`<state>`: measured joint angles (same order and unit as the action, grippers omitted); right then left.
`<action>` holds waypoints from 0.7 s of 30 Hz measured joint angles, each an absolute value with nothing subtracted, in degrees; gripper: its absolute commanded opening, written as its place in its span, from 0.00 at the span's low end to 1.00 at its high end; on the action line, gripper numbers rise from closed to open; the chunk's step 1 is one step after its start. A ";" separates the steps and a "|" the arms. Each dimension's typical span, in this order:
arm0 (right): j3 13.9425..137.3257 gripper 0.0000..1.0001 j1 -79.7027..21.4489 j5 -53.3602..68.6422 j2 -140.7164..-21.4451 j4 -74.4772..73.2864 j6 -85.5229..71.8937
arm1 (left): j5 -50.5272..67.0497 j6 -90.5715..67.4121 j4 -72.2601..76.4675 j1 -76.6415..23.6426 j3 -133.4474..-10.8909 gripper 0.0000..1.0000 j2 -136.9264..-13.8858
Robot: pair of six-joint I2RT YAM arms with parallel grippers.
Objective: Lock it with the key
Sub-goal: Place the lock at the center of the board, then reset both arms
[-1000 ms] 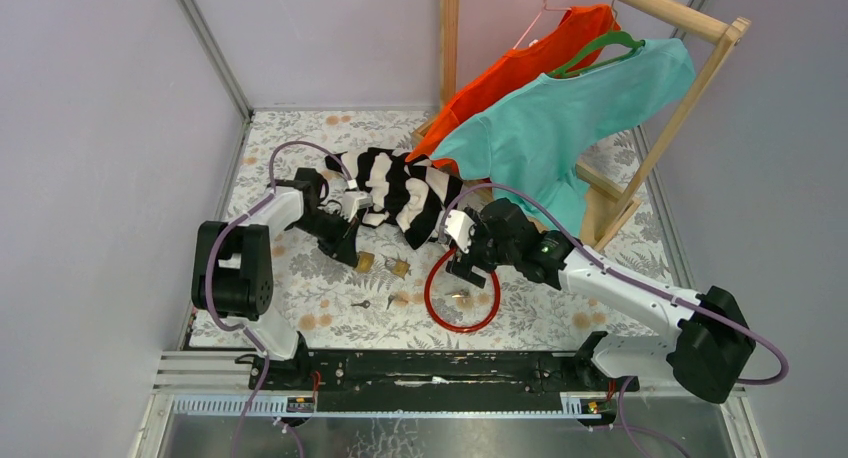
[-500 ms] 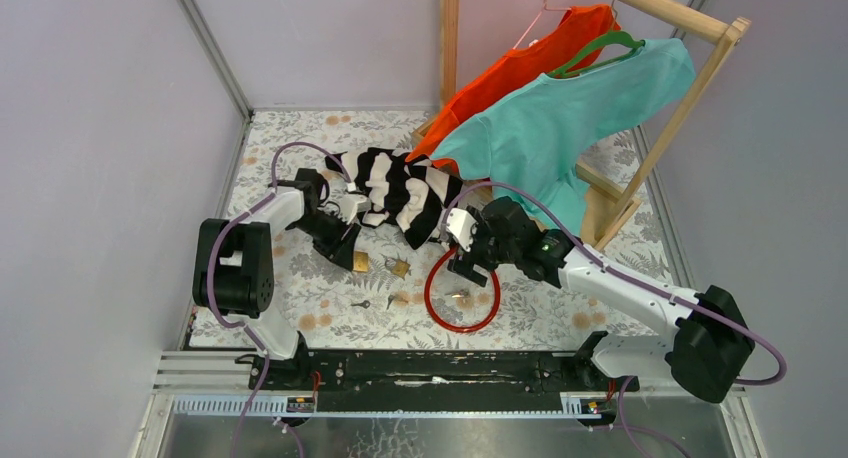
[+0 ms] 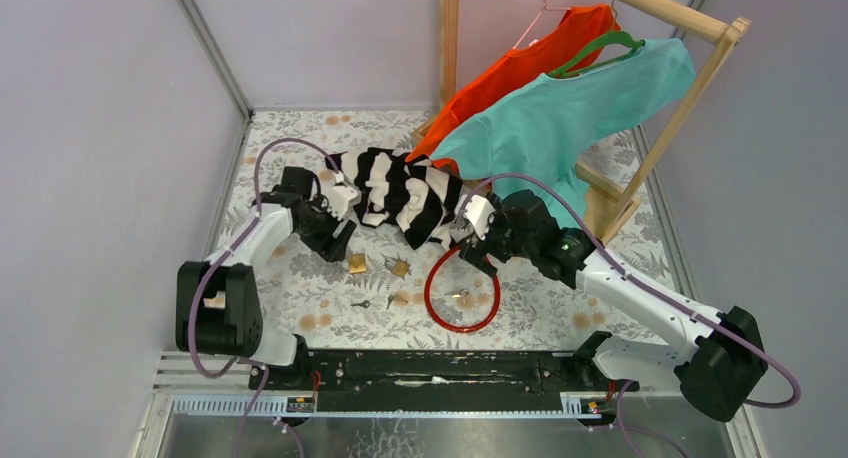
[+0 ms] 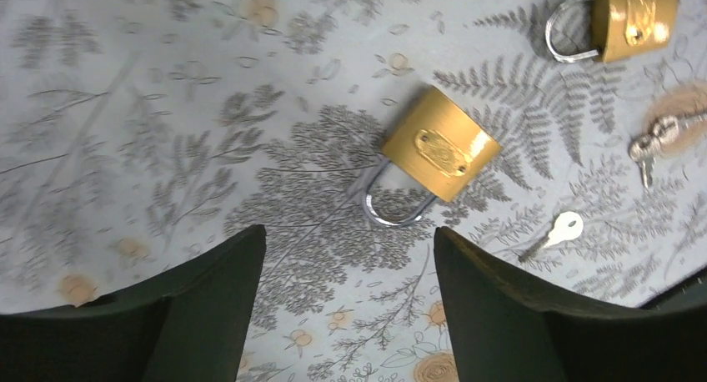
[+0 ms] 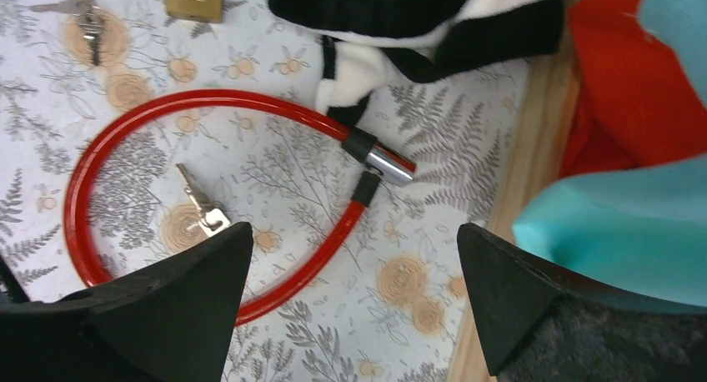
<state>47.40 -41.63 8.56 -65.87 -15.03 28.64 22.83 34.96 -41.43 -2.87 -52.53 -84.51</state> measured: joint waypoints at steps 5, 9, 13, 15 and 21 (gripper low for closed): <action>47.40 0.99 -41.43 2.11 -63.42 -17.10 28.14 | 18.37 32.03 -36.07 -2.83 -51.16 1.00 -77.28; 47.35 0.99 -40.97 -5.13 -61.87 -18.59 26.57 | 14.94 28.47 -30.44 -2.50 -51.03 1.00 -71.79; 47.33 0.99 -40.42 -11.51 -60.47 -19.44 24.56 | 11.35 23.86 -24.12 -2.46 -50.59 1.00 -67.37; 47.33 0.99 -39.83 -14.55 -59.70 -19.53 23.77 | 10.52 22.00 -21.85 -2.46 -50.54 1.00 -65.80; 47.55 0.99 -35.35 -20.27 -57.52 -19.57 22.17 | 10.02 15.68 -17.39 -2.15 -50.28 1.00 -64.29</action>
<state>47.55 -35.35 -20.27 -57.52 -19.57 22.17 10.02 15.68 -17.39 -2.15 -50.28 -64.29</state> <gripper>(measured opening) 0.990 0.997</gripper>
